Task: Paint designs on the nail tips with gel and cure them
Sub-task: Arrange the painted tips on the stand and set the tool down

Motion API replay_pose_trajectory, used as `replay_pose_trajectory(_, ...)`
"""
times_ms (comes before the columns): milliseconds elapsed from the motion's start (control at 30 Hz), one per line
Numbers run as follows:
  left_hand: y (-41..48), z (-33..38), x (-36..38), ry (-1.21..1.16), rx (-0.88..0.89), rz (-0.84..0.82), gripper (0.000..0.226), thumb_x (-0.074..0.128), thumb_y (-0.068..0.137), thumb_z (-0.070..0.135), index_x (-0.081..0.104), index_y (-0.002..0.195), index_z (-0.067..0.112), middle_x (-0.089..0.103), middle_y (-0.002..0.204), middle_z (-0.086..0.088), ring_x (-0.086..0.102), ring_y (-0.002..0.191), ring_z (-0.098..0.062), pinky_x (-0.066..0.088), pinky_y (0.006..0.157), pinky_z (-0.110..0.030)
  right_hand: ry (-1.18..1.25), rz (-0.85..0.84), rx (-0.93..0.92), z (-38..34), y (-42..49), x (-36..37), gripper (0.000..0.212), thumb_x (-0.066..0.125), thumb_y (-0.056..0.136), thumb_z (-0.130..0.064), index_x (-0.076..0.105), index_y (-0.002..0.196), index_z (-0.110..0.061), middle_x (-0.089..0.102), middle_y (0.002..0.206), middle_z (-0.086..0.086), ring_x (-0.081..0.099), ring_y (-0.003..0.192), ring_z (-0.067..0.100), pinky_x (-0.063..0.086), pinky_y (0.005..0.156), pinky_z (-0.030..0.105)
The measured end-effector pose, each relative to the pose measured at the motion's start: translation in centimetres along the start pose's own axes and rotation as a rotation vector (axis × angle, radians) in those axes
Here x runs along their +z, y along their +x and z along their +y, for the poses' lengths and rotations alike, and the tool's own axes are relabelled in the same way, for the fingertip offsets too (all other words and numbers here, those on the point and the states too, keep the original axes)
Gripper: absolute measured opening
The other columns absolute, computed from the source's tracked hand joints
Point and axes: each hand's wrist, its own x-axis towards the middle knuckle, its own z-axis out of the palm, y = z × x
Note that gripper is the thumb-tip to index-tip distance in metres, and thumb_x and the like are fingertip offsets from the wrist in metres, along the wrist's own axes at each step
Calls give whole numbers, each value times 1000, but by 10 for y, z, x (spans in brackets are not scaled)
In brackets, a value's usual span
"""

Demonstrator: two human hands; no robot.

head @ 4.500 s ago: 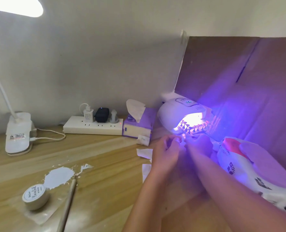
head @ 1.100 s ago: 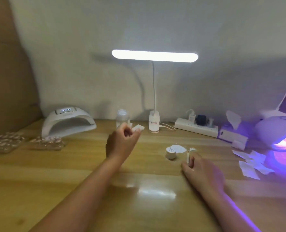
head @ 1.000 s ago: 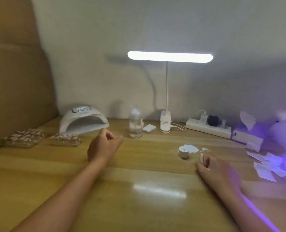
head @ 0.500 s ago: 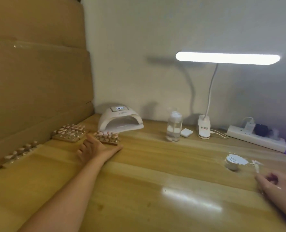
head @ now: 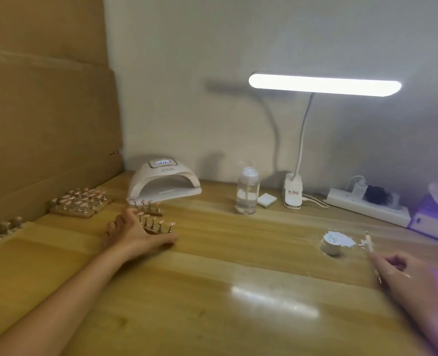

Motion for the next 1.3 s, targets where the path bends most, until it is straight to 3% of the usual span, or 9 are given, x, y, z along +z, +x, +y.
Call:
replay_pose_trajectory(167, -43, 61, 34, 129, 362, -216, 140, 55, 22, 99, 15, 139, 34, 29, 148, 6, 28, 136, -21, 26, 108, -39, 149, -30, -19, -17, -7, -3, 37, 69, 84, -54, 68, 71, -19, 69, 60, -3, 67, 73, 32, 55, 75, 45)
replay_pose_trajectory(333, -56, 136, 76, 41, 564, -502, 131, 69, 30, 90, 16, 140, 42, 35, 149, 11, 31, 138, -16, 26, 114, -41, 266, 25, -73, -22, -15, -11, 29, 57, 75, -70, 67, 76, -43, 66, 56, -14, 61, 59, 16, 44, 61, 32)
replay_pose_trajectory(500, -45, 162, 95, -257, 635, -751, 102, 85, 48, 57, 28, 130, 40, 37, 152, 10, 33, 138, -3, 25, 116, -28, 380, 38, -75, -22, -4, -8, 18, 67, 90, -48, 70, 74, -40, 68, 57, -15, 55, 47, 0, 41, 60, 30)
replay_pose_trajectory(600, -38, 160, 105, -339, 601, -666, 80, 85, 57, 44, 32, 117, 35, 46, 143, 5, 42, 129, -5, 34, 107, -24, 413, 64, -60, -24, 0, -6, 21, 66, 90, -50, 71, 74, -38, 72, 64, -17, 58, 51, -3, 40, 61, 30)
replay_pose_trajectory(733, -50, 166, 117, -107, 615, -301, 90, 65, 45, 80, 29, 117, 40, 49, 115, 21, 45, 112, -5, 36, 97, -32, 422, 57, -16, -21, 3, -2, 30, 69, 89, -48, 72, 73, -23, 71, 63, -17, 60, 60, 8, 38, 62, 30)
replay_pose_trajectory(833, -52, 167, 125, -129, 651, -139, 63, 67, 68, 64, 31, 112, 39, 53, 104, 23, 53, 104, -6, 35, 90, -32, 429, 50, -14, -20, 3, -2, 23, 72, 88, -42, 70, 77, -22, 73, 69, -15, 61, 67, 13, 41, 65, 30)
replay_pose_trajectory(967, -41, 161, 119, -214, 568, -132, 46, 67, 74, 40, 36, 107, 37, 59, 91, 22, 60, 86, -9, 43, 75, -28, 477, 12, -2, -20, 4, -2, 17, 74, 88, -36, 68, 86, -20, 75, 75, -5, 61, 69, 15, 47, 74, 38)
replay_pose_trajectory(1067, -35, 158, 112, -229, 522, -124, 45, 70, 75, 34, 38, 107, 37, 62, 93, 22, 59, 90, -10, 40, 73, -28, 518, 9, -6, -24, 1, -3, 18, 75, 87, -33, 63, 93, -21, 76, 77, -6, 60, 63, 14, 49, 68, 36)
replay_pose_trajectory(1300, -44, 158, 107, -295, 542, -160, 43, 74, 81, 29, 43, 112, 30, 62, 95, 24, 61, 106, -14, 46, 94, -36, 549, 22, -37, -24, 0, -3, 34, 72, 89, -21, 43, 91, -39, 69, 83, 12, 53, 39, 13, 42, 47, 28)
